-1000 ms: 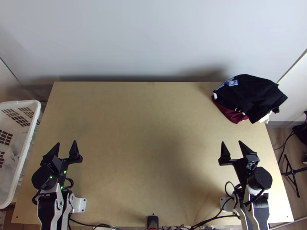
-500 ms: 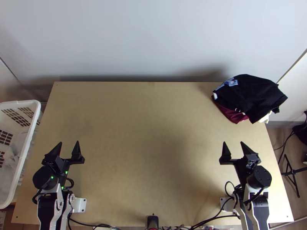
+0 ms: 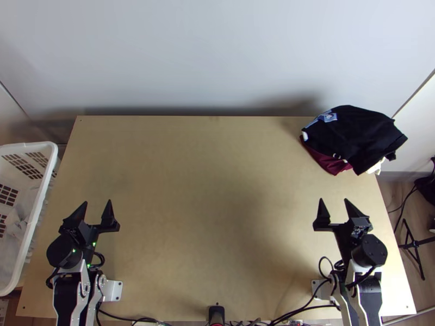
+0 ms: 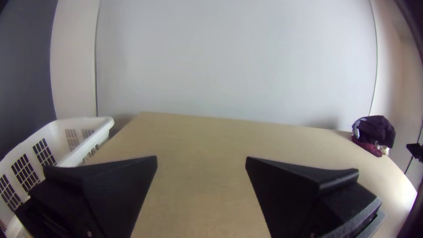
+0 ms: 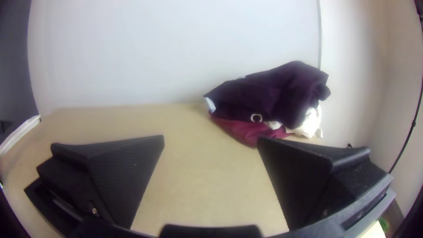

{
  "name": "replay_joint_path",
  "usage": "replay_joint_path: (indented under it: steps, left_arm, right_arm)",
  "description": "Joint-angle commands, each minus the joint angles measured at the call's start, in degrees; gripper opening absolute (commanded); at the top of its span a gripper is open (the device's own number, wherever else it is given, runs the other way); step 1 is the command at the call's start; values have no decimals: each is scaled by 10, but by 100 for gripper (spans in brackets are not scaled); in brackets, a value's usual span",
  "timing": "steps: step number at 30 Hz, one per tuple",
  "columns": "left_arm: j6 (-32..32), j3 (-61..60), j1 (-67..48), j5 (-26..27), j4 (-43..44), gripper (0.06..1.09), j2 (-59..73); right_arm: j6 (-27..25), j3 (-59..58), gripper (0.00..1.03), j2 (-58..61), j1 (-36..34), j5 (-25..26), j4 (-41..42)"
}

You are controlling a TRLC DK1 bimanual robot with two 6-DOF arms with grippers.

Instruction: Fold the t-shirt

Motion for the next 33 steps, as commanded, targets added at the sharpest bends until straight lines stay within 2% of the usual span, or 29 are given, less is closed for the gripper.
replay_joint_path:
  steps: [1, 9, 20, 27, 33]
  left_arm:
    - [0, 19, -27, 0, 17, 103, 14]
    - [-11, 114, -41, 6, 9, 103, 106]
    - [-20, 336, -37, 6, 1, 103, 306]
    - [-64, 467, -32, 1, -1, 103, 425]
    - [-87, 572, -37, -2, 10, 103, 544]
  right_arm:
    - [-10, 38, 98, 17, -3, 1, 15]
    - [-27, 151, 98, 124, 0, 2, 14]
    - [-44, 386, 98, 325, 15, 9, 4]
    - [-57, 536, 98, 455, 44, 24, -5]
    - [-78, 621, 98, 581, 75, 39, 9]
